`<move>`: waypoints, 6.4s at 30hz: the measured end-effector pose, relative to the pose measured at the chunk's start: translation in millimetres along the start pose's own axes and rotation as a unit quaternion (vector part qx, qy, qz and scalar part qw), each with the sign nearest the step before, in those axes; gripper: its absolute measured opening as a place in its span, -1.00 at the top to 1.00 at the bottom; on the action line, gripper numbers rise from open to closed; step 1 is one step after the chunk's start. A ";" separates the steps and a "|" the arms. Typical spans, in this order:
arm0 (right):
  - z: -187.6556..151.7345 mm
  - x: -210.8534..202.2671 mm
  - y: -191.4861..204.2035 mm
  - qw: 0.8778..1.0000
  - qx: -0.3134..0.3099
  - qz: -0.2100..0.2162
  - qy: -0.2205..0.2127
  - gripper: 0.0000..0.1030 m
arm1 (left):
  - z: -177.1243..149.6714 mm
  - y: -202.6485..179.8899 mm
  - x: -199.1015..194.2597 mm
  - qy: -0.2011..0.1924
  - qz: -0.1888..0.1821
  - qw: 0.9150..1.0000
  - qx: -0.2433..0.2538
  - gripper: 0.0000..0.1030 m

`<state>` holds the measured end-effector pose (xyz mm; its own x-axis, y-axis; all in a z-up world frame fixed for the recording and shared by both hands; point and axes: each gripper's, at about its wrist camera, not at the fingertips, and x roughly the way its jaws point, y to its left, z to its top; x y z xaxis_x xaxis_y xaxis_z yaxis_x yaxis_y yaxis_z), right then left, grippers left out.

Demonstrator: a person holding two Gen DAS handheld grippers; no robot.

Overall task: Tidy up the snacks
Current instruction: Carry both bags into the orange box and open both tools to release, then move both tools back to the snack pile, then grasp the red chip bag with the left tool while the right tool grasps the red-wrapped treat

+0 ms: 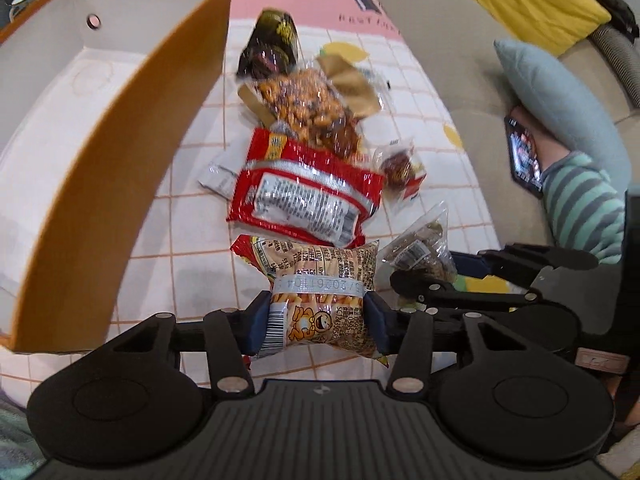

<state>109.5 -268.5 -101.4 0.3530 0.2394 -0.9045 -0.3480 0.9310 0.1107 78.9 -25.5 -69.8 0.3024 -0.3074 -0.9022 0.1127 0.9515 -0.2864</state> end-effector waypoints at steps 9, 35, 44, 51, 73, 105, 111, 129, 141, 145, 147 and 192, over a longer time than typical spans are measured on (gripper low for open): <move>1.8 -22.5 7.1 0.999 -0.004 0.007 -0.033 0.22 | 5.2 5.6 -28.4 -0.044 0.004 0.999 -0.009 -0.08; 89.1 -77.2 124.8 0.972 -0.142 0.129 -0.132 0.24 | 35.3 83.5 -133.8 -0.154 0.092 0.983 -0.047 -0.08; 120.9 -33.2 192.5 0.947 -0.284 0.112 -0.097 0.24 | 51.2 119.8 -89.2 -0.058 0.158 0.985 -0.024 -0.08; 125.5 8.0 224.9 0.914 -0.389 0.091 -0.063 0.26 | 58.5 142.2 -59.0 0.002 0.173 0.985 -0.015 -0.08; 137.1 76.4 227.5 0.902 -0.418 0.102 0.022 0.25 | 68.9 158.5 -16.7 0.090 0.189 0.978 -0.017 -0.11; 137.2 -17.8 171.7 0.944 -0.286 0.060 -0.152 -0.38 | 41.5 113.3 -113.6 -0.153 0.242 0.958 -0.027 -0.55; 114.1 -43.1 130.9 0.959 -0.208 0.083 -0.176 -0.46 | 34.4 74.0 -125.6 -0.230 0.235 0.945 -0.008 -0.52; 17.3 -38.3 34.0 0.978 -0.131 -0.014 -0.165 -0.58 | 15.9 -29.6 -51.4 -0.172 0.091 0.976 0.099 -0.41; 13.7 -4.2 -13.0 0.996 -0.019 -0.010 -0.083 -0.64 | 16.2 -19.4 5.7 -0.100 0.065 0.991 0.064 -0.55; 18.9 3.6 -13.9 0.995 -0.023 -0.018 -0.090 -0.58 | 22.8 -16.3 15.6 -0.096 0.058 0.993 0.046 -0.58; 24.5 7.4 -13.3 0.995 -0.031 -0.027 -0.096 -0.51 | 27.7 -14.8 19.6 -0.097 0.049 0.993 0.038 -0.60; 44.4 40.3 -17.4 0.998 -0.006 0.016 -0.055 0.25 | 66.5 20.5 64.1 -0.028 0.087 0.971 -0.220 -0.75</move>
<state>168.3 -262.8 -121.6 0.4341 0.2990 -0.8498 -0.3702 0.9192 0.1343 163.5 -26.7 -112.1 0.3330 -0.1310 -0.9338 -0.3552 0.8999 -0.2529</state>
